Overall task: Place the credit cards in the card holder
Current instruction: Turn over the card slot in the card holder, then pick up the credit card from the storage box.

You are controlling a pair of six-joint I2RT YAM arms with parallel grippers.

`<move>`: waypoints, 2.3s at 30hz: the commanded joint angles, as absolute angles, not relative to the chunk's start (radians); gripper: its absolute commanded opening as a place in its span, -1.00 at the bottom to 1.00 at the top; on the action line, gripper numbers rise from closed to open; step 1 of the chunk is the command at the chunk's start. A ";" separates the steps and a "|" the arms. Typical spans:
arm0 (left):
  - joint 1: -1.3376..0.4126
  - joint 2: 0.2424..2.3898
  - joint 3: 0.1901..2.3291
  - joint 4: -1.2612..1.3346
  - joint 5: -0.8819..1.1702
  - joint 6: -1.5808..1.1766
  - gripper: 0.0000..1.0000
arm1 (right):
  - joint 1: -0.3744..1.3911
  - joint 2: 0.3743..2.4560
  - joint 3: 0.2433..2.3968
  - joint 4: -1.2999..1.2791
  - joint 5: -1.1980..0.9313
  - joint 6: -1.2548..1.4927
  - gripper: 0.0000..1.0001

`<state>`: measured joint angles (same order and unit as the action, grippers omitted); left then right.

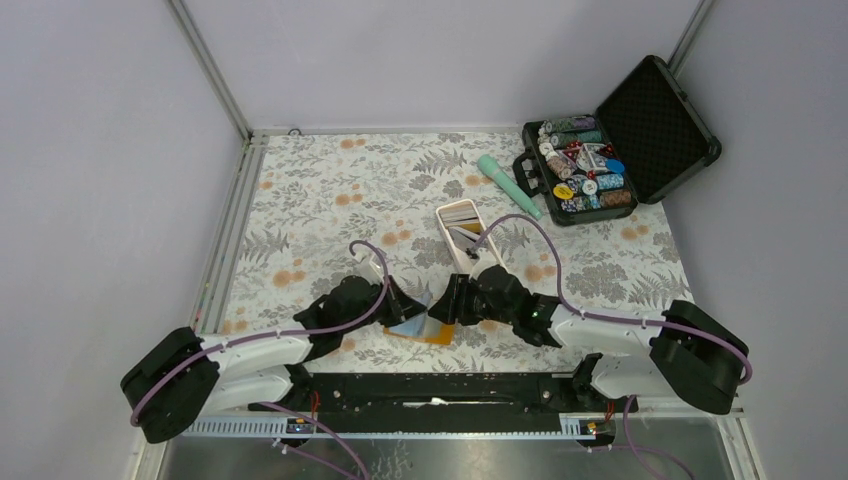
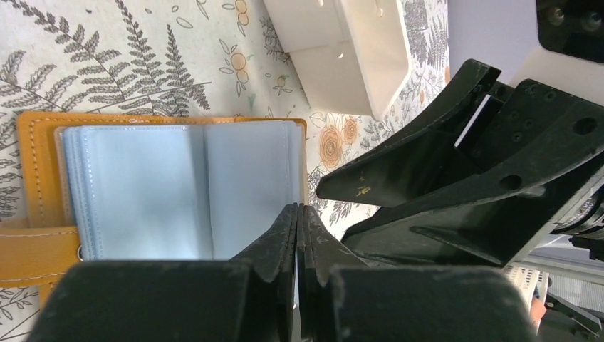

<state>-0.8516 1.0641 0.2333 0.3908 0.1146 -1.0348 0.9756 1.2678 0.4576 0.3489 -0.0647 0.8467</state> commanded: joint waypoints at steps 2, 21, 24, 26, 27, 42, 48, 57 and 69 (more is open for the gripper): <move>-0.856 1.019 0.249 0.365 0.072 -0.983 -0.96 | 0.982 1.228 0.496 0.354 -0.017 0.846 0.07; -0.856 1.098 0.328 0.363 0.124 -0.968 -1.00 | 0.982 1.107 0.412 0.319 0.036 0.870 0.05; -0.855 1.092 0.314 0.379 0.127 -0.982 -1.00 | 0.982 1.117 0.418 0.328 0.026 0.875 0.03; -0.856 1.076 0.308 0.372 0.122 -0.981 -1.00 | 0.982 1.130 0.410 0.359 0.008 0.897 -0.01; -0.855 1.069 0.307 0.364 0.121 -0.980 -1.00 | 0.982 1.135 0.399 0.381 0.003 0.913 -0.02; -0.856 1.075 0.312 0.339 0.094 -0.988 -1.00 | 0.982 1.305 0.373 0.545 -0.061 0.957 -0.06; -0.855 1.058 0.314 0.288 0.056 -0.986 -1.00 | 0.982 1.383 0.384 0.558 -0.067 0.969 -0.12; -0.848 0.945 0.368 0.038 -0.088 -0.916 -0.73 | 0.982 1.456 0.404 0.561 -0.075 0.965 -0.13; -0.845 0.890 0.483 -0.111 -0.090 -0.804 0.08 | 0.982 1.426 0.423 0.506 -0.050 0.944 -0.13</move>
<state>-0.8486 0.8539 0.4435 -0.1326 -0.1265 -0.8448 0.9760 1.4540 0.3954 0.5430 -0.0715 0.9585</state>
